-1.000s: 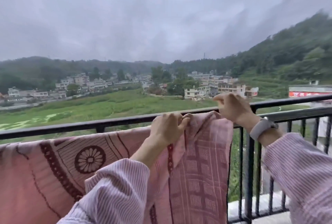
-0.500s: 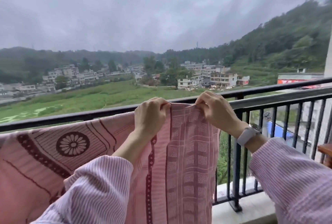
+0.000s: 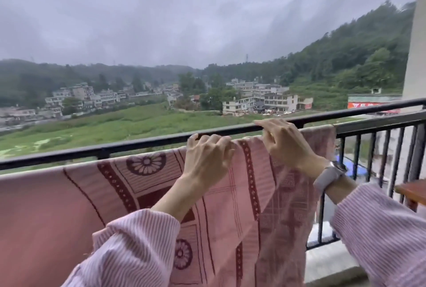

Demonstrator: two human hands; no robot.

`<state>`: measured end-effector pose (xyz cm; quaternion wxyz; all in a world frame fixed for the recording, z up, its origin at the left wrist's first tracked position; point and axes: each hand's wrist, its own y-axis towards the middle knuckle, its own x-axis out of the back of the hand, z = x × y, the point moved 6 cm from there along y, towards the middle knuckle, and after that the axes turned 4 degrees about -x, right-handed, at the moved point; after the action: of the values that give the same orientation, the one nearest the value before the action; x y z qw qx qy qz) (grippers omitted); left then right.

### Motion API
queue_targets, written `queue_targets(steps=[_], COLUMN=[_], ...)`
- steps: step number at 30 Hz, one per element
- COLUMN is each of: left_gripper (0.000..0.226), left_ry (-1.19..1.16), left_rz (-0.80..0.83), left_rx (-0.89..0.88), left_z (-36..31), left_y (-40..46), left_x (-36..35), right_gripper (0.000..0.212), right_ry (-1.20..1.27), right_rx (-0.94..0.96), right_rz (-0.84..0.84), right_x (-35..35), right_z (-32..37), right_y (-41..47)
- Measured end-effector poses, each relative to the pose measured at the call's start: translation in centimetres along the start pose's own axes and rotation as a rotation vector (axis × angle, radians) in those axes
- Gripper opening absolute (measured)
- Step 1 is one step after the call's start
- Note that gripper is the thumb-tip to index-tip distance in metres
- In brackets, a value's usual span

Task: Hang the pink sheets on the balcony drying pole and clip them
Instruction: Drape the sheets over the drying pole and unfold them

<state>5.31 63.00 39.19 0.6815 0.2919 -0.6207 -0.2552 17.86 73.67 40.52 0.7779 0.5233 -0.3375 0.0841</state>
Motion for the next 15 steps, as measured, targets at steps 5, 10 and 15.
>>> queue_targets(steps=[5, 10, 15], left_gripper=[0.04, 0.042, 0.048], left_ry=[0.145, 0.287, 0.399], left_rz=[-0.076, -0.061, -0.01], left_rx=[0.155, 0.356, 0.668], left_z=[9.9, 20.5, 31.8], left_y=[-7.4, -16.6, -31.2], left_x=[5.0, 12.3, 22.9], right_gripper=[0.04, 0.041, 0.048], right_ry=[0.08, -0.015, 0.105], right_rx=[0.097, 0.209, 0.401], right_rz=[-0.004, -0.081, -0.033], right_x=[-6.3, -11.8, -18.1], right_z=[11.4, 22.9, 41.2], right_y=[-0.9, -1.3, -2.9])
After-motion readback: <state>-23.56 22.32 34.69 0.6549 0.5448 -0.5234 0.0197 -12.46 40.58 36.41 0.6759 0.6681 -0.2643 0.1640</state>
